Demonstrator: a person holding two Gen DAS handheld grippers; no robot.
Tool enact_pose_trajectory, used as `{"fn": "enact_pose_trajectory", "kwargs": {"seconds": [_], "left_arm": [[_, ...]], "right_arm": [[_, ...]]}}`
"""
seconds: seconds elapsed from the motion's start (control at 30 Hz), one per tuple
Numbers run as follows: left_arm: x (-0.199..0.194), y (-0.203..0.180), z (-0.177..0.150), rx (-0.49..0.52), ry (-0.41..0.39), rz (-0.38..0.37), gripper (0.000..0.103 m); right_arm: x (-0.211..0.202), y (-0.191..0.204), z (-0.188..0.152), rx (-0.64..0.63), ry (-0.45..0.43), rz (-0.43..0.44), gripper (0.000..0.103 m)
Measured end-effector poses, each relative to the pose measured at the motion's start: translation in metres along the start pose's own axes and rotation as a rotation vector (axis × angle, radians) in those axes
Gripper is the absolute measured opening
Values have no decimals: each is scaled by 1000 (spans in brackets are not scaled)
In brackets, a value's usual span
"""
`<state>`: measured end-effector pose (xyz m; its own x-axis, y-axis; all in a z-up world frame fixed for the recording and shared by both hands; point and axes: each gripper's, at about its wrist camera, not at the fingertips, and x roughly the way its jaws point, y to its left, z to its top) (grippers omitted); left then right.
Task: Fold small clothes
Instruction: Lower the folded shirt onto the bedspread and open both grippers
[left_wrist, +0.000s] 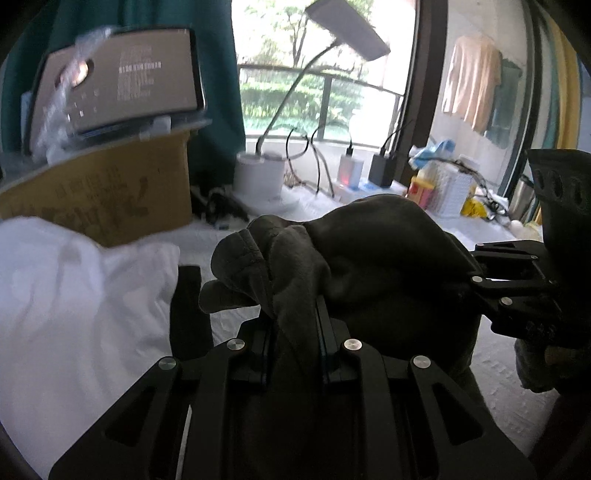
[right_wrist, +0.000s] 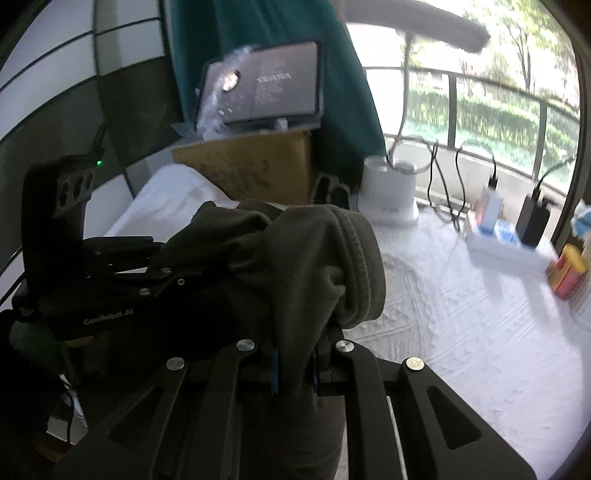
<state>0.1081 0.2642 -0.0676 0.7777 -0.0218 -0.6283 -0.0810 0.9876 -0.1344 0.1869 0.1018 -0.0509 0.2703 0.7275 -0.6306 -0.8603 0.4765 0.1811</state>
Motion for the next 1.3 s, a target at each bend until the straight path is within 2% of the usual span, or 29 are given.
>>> {"fn": "enact_pose_trajectory", "kwargs": {"seconds": [0.23,0.37,0.4,0.47,0.53,0.63,0.73,0.8,0.87,0.97,1.03,1.1,1.3], "left_arm": [[37,10,-7,-38,124,10,21],[46,18,-7,-68,151,11,21],[48,21,-7,-77,159,11,21],[51,25,-6,-95,173,-1,21],[52,27,-5,-108,177,-12,21],[55,32,1,-125,178,-19,23],[58,37,9,-122,169,-10,30],[64,41,13,-121,182,9,32],[69,45,17,-129,199,39,40],[73,51,21,-128,195,96,40],[76,59,23,-143,196,158,40],[78,68,26,-170,189,147,40],[72,56,35,-67,173,251,40]], "right_arm": [[33,-26,-7,64,92,14,12],[44,-43,-11,117,121,20,13],[48,-49,-13,138,131,18,15],[54,-63,-16,190,151,1,33],[55,-78,-18,245,151,5,47],[55,-91,-16,284,138,25,48],[56,-101,-13,304,132,36,48],[57,-106,-10,311,128,22,48],[55,-110,-9,301,119,-16,48],[56,-114,-6,280,112,-89,49],[58,-120,-6,305,122,-87,49],[57,-121,-6,304,121,-91,49],[54,-117,-9,279,125,-134,49]]}}
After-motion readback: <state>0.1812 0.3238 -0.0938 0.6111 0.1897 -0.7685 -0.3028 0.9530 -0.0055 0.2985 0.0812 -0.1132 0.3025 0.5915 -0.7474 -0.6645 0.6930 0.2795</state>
